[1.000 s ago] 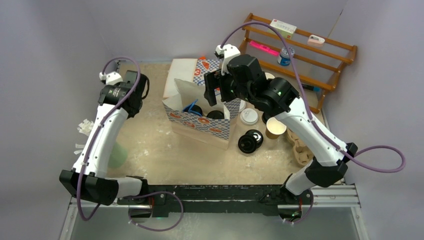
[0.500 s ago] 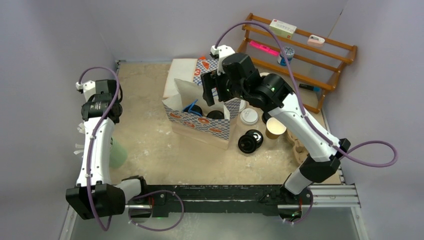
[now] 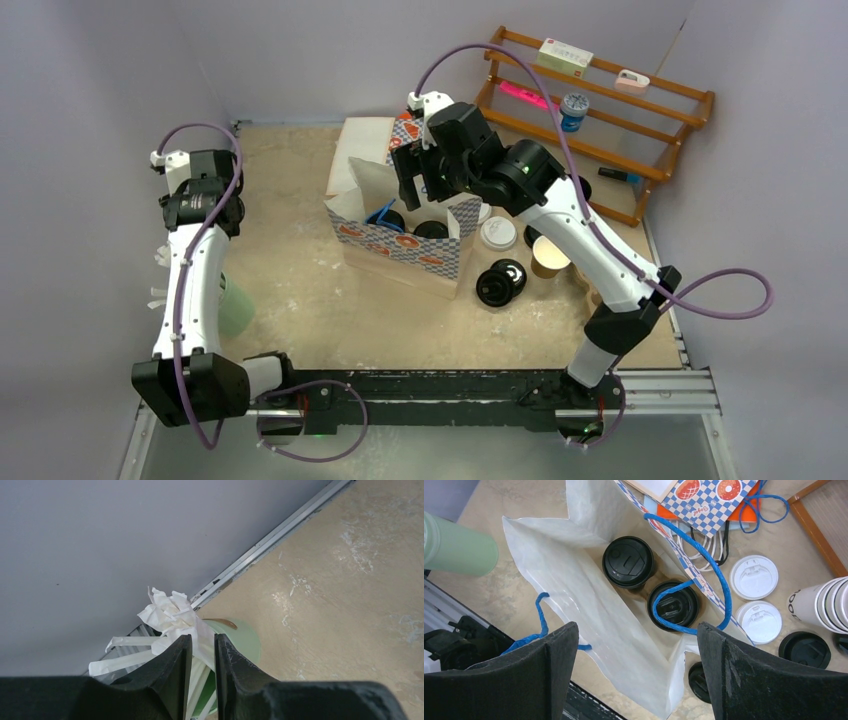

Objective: Pack the takeout coffee

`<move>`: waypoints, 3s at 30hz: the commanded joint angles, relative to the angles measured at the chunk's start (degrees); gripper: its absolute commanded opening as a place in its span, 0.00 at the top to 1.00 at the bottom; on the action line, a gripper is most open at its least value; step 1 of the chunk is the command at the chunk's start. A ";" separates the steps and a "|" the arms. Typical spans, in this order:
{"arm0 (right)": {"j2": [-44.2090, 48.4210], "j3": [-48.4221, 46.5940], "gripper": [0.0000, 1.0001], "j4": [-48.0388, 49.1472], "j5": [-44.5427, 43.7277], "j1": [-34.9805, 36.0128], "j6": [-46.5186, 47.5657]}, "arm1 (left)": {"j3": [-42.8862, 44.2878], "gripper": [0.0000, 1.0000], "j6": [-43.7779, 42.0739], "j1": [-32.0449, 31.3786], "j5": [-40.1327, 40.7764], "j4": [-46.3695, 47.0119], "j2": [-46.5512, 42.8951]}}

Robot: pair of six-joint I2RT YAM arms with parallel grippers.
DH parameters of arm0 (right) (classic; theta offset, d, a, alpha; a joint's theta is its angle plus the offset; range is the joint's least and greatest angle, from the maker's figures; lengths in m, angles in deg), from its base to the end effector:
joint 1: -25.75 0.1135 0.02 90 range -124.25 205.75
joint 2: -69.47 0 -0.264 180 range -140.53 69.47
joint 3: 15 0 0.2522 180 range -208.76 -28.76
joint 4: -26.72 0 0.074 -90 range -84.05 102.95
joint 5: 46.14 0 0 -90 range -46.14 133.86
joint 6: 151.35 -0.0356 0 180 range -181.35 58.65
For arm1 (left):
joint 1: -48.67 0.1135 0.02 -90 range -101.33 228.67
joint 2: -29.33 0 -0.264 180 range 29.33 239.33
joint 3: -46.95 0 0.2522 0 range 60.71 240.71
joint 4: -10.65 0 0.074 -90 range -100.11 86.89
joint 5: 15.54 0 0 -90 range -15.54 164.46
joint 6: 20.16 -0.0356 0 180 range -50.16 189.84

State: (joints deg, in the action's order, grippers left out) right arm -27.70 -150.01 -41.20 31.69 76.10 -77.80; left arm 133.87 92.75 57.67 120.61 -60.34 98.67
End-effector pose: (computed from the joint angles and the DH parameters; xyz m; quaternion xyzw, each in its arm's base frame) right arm 0.2267 0.2618 0.4756 -0.2005 0.8395 0.1967 0.4651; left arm 0.2193 0.0607 0.3575 -0.3584 0.8060 0.3344 0.3317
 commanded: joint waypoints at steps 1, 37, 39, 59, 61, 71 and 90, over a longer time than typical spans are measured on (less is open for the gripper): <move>0.40 -2.72 0.11 -0.66 0.67 0.18 0.54 | 2.39 0.74 -0.79 0.57 3.73 1.47 0.81; -2.50 -6.90 0.12 -2.64 1.20 0.12 0.71 | -0.18 1.00 -1.86 2.43 4.49 4.92 3.39; -2.46 -6.89 0.12 -2.70 1.19 0.10 0.77 | 1.40 1.00 -1.08 2.43 4.60 3.92 3.92; -2.50 -5.69 0.12 -2.49 2.57 0.12 1.41 | 18.90 1.00 7.63 2.24 -4.05 -1.70 -2.73; -2.35 -5.58 0.12 -2.44 2.61 0.11 1.42 | 25.02 1.00 7.71 2.26 -6.86 -2.07 -2.73; 0.71 -4.76 0.12 -2.48 -9.75 0.12 -1.57 | 39.09 1.00 9.49 2.25 -33.46 7.74 -4.18; 14.09 10.42 0.13 4.04 -29.20 0.13 -8.29 | 31.24 1.00 31.37 2.20 -79.90 24.70 -2.00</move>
State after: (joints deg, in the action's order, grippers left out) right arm -15.09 -141.03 -39.93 5.71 76.08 -84.77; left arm 169.15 117.80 59.55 49.09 -42.66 98.87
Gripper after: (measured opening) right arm 0.869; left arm 0.020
